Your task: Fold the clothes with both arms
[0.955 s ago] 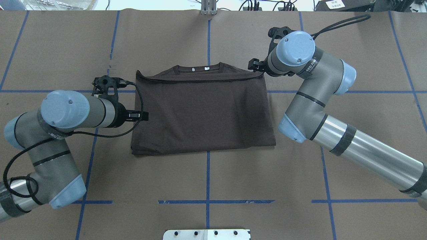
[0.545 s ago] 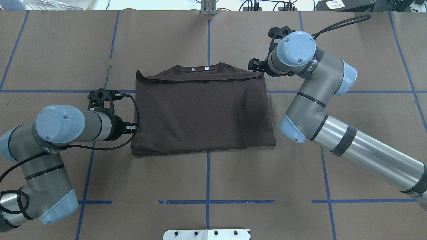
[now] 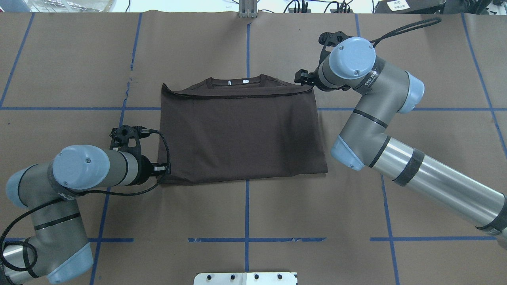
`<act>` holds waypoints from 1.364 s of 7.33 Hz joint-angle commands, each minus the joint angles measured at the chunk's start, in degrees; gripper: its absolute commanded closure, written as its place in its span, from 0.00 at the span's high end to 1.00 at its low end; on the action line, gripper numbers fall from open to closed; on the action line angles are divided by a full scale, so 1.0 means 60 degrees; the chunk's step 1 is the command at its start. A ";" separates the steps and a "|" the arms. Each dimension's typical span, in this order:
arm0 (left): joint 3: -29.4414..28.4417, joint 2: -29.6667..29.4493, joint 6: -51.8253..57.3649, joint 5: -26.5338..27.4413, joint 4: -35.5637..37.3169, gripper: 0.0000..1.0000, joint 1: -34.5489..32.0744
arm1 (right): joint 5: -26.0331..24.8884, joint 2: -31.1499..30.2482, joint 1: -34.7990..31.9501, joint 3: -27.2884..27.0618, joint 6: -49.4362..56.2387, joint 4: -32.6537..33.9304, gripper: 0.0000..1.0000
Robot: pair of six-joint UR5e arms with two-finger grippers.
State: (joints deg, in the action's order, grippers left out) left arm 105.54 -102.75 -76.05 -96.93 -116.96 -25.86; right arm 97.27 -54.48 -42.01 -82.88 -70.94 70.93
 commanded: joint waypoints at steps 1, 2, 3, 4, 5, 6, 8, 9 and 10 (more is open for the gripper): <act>-0.0012 0.0001 -0.0025 0.0114 0.0026 0.44 0.0091 | -0.0011 0.0012 0.0000 0.0000 -0.0012 0.0000 1.00; -0.0012 0.0001 -0.0025 0.0115 0.0026 0.44 0.0091 | -0.0011 -0.0002 0.0000 0.0000 -0.0012 0.0000 1.00; -0.0012 0.0001 -0.0025 0.0115 0.0026 0.44 0.0120 | -0.0011 -0.0003 0.0000 0.0000 -0.0012 0.0000 1.00; -0.0012 0.0001 -0.0025 0.0115 0.0026 0.43 0.0164 | -0.0011 -0.0003 0.0000 0.0000 -0.0012 0.0000 1.00; -0.0012 0.0015 -0.0025 0.0130 0.0026 0.35 0.0164 | -0.0011 -0.0003 0.0000 0.0000 -0.0012 0.0000 1.00; -0.0012 0.0015 -0.0025 0.0304 0.0055 0.24 0.0237 | -0.0011 -0.0003 0.0000 0.0000 -0.0012 0.0000 1.00; -0.0012 0.0015 -0.0025 0.0379 0.0070 0.00 0.0252 | -0.0011 -0.0003 0.0000 0.0015 0.0003 0.0000 1.00; 0.0002 0.0044 0.0004 0.0379 0.0070 0.00 0.0252 | -0.0011 -0.0003 0.0000 0.0015 0.0003 0.0000 1.00; -0.0085 0.0059 0.0164 0.0365 0.0085 0.00 0.0238 | -0.0011 -0.0003 0.0000 0.0015 0.0003 0.0000 1.00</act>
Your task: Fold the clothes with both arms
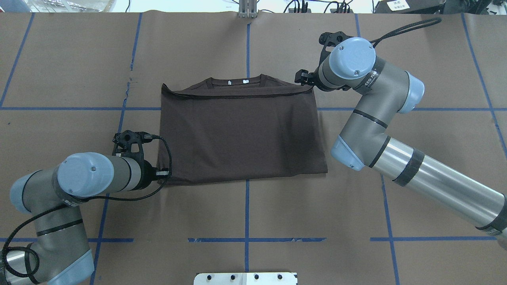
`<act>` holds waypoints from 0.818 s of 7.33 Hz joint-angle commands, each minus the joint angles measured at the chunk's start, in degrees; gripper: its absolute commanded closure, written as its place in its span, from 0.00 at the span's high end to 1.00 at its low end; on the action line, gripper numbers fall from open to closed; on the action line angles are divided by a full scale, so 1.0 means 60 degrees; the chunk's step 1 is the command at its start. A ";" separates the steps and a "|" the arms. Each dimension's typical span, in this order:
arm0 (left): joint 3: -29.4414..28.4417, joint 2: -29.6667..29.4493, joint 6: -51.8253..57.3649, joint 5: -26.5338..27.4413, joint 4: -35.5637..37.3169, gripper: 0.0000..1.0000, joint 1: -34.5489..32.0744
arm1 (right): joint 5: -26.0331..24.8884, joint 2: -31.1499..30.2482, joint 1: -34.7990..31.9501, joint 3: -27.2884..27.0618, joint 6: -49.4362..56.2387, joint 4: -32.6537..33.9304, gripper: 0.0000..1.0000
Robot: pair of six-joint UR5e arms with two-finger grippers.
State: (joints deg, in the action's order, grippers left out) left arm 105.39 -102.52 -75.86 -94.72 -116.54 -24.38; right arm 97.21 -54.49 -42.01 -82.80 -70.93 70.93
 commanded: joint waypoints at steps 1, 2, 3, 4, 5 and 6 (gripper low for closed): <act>-0.0104 0.0079 0.0844 0.0025 0.0013 0.00 -0.0212 | 0.0000 0.0000 0.0000 0.0002 0.0001 0.0000 1.00; -0.0351 0.0051 0.1896 -0.0004 -0.0001 0.00 -0.0954 | 0.0000 0.0000 0.0000 0.0002 0.0001 0.0015 1.00; -0.0905 -0.0037 0.2689 -0.0019 -0.0103 0.00 -0.1701 | 0.0000 0.0015 0.0000 0.0002 0.0001 0.0015 1.00; -0.1636 -0.0603 0.3640 -0.0034 -0.0089 0.00 -0.2651 | 0.0000 0.0015 0.0000 0.0016 0.0001 0.0015 1.00; -0.3108 -0.1610 0.4229 -0.0063 -0.0133 0.00 -0.3342 | 0.0000 0.0029 0.0000 0.0016 0.0001 0.0015 1.00; -0.4819 -0.2838 0.4496 -0.0063 -0.0481 0.00 -0.3973 | 0.0000 0.0044 0.0000 0.0002 0.0001 0.0015 1.00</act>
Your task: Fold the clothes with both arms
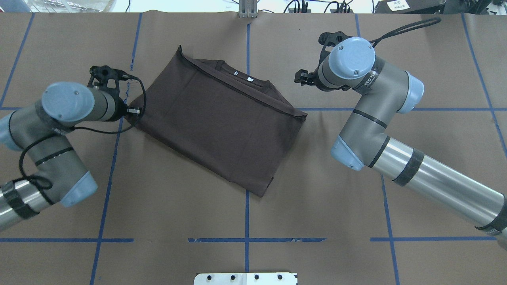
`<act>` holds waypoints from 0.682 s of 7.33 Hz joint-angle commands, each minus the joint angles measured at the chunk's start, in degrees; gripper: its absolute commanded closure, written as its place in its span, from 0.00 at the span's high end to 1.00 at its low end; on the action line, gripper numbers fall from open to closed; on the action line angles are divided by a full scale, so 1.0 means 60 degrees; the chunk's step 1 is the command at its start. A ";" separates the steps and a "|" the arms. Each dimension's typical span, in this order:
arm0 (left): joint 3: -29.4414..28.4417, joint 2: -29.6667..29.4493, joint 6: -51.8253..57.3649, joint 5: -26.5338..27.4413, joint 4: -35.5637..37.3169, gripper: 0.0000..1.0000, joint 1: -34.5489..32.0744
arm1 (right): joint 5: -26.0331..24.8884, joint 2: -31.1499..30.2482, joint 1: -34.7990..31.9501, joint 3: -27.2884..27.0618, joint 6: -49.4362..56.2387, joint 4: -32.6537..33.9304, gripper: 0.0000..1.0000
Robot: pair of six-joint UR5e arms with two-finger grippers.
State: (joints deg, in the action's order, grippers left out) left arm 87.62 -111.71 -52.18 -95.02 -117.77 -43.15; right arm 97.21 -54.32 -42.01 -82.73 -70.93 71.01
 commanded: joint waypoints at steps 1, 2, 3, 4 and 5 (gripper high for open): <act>-0.4034 -0.2537 0.1044 -0.0012 -0.1396 0.00 -0.1343 | 0.0000 0.0016 0.0000 -0.0010 -0.0014 0.0000 1.00; -0.5883 -0.3535 0.1223 -0.0012 -0.2350 0.00 -0.1609 | 0.0000 0.0045 0.0000 -0.0024 -0.0029 -0.0014 1.00; -0.6308 -0.3937 0.1225 -0.0027 -0.2432 0.00 -0.1641 | 0.0000 0.0060 0.0000 -0.0053 -0.0029 -0.0014 1.00; -0.6239 -0.3868 0.1225 -0.0070 -0.2461 0.00 -0.1670 | 0.0000 0.0089 0.0015 -0.0054 -0.0044 -0.0014 1.00; -0.6108 -0.3737 0.1385 -0.0085 -0.2491 0.99 -0.1656 | -0.0015 0.0118 0.0073 -0.0039 -0.0131 0.0000 1.00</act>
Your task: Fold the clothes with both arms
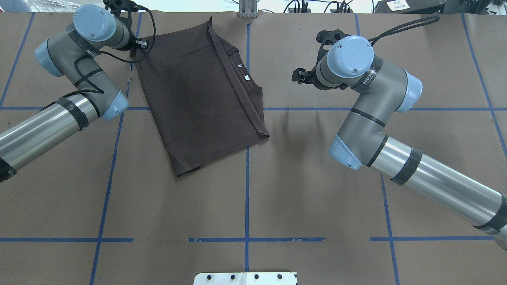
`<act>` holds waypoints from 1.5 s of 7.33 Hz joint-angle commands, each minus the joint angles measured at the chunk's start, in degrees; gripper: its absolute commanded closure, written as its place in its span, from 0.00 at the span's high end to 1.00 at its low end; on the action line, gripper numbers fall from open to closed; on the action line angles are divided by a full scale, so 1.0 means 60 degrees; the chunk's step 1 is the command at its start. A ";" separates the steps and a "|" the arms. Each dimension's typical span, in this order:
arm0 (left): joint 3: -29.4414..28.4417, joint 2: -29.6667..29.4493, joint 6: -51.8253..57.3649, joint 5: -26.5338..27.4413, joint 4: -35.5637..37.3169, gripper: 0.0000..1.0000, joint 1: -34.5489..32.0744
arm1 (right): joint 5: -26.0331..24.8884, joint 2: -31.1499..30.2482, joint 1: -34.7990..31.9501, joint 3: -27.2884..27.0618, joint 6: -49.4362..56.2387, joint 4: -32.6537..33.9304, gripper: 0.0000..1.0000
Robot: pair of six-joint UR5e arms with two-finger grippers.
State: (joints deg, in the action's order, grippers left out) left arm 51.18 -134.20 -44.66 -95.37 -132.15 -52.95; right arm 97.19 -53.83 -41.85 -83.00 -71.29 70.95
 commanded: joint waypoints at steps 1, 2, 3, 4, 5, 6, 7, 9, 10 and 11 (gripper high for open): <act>0.0749 0.0492 0.0178 -0.0042 -0.0253 1.00 -0.0023 | -0.0069 0.0151 0.0134 0.0034 -0.0072 -0.0004 1.00; 0.1540 0.0976 0.0178 -0.0564 -0.0255 1.00 -0.0038 | -0.0113 0.0863 0.0222 0.0484 -0.0652 0.0025 0.98; 0.1983 0.1227 0.0062 -0.0830 -0.0284 1.00 -0.0023 | -0.0259 0.1566 0.0382 0.1286 -0.1354 -0.0265 0.91; 0.2263 0.1346 0.0061 -0.0847 -0.0269 1.00 -0.0023 | -0.0521 0.2226 0.0573 0.2208 -0.1419 -0.0761 0.81; 0.2338 0.1361 0.0032 -0.0848 -0.0284 1.00 -0.0009 | -0.0611 0.2595 0.0705 0.2638 -0.1434 -0.0867 0.73; 0.2441 0.1347 0.0017 -0.0862 -0.0284 1.00 -0.0009 | -0.0858 0.2918 0.0866 0.3034 -0.1637 -0.0883 0.65; 0.2587 0.1361 0.0017 -0.0862 -0.0284 1.00 0.0020 | -0.1093 0.3110 0.1027 0.3473 -0.1697 -0.1144 0.62; 0.2603 0.1362 0.0017 -0.0862 -0.0284 1.00 0.0035 | -0.1386 0.3112 0.1320 0.3813 -0.1684 -0.1308 0.52; 0.2603 0.1362 0.0017 -0.0862 -0.0284 1.00 0.0035 | -0.1446 0.3083 0.1394 0.3988 -0.1596 -0.1279 0.51; 0.2603 0.1362 0.0003 -0.0862 -0.0284 1.00 0.0050 | -0.1548 0.3082 0.1424 0.4033 -0.1451 -0.1249 0.51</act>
State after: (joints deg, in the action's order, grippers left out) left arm 66.77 -126.04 -44.58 -100.55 -133.86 -52.71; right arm 88.64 -35.29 -33.73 -59.49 -80.83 63.31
